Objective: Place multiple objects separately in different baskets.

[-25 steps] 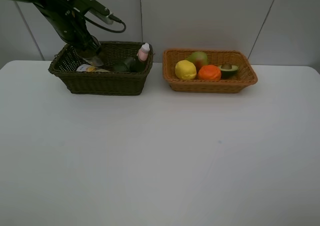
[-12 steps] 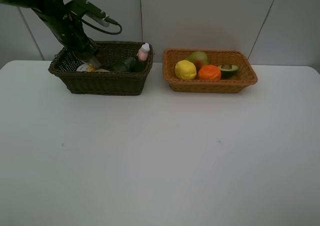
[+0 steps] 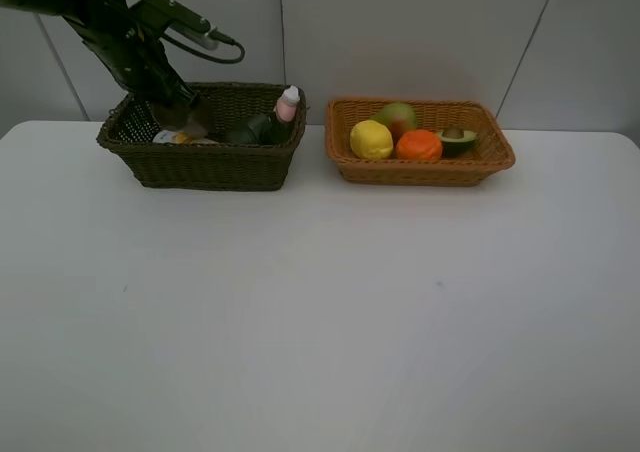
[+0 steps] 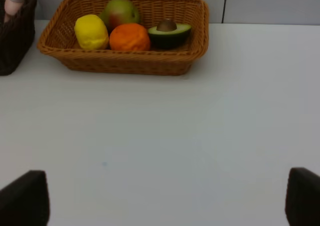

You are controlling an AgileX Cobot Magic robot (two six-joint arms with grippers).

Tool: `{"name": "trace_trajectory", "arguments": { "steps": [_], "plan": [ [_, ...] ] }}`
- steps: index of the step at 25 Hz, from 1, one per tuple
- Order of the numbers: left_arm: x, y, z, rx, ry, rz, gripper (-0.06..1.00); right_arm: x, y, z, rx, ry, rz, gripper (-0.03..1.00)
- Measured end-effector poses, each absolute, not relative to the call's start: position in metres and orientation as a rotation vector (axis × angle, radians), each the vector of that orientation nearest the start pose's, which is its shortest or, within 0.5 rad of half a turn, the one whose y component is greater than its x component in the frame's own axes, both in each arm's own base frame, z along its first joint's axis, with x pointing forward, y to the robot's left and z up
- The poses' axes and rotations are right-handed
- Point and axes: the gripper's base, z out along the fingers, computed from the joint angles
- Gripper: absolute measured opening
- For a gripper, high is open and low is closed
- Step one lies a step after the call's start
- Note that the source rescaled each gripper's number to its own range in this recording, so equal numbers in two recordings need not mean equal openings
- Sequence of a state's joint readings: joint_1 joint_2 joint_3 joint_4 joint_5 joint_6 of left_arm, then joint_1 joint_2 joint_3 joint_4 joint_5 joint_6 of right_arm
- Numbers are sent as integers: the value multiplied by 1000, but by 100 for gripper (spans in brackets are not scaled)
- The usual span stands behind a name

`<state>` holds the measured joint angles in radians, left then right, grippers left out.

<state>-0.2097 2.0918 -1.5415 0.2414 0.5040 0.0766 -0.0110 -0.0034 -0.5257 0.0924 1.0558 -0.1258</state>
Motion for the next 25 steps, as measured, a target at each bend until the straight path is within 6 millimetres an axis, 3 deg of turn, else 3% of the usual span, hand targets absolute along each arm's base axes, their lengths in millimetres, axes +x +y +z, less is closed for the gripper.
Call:
{"name": "trace_trajectory", "arguments": {
  "steps": [3, 6, 17, 25],
  "plan": [
    [453, -86, 183, 589, 2455, 181, 77, -8, 7, 285, -121, 2003, 22, 100],
    [453, -86, 183, 593, 2454, 182, 88, -8, 7, 285, -121, 2003, 22, 100],
    [451, -85, 183, 592, 2474, 185, 90, -8, 7, 285, -121, 2003, 22, 100],
    [432, -83, 209, 579, 2505, 190, 90, -8, 7, 285, -121, 2003, 22, 100]
  ]
}}
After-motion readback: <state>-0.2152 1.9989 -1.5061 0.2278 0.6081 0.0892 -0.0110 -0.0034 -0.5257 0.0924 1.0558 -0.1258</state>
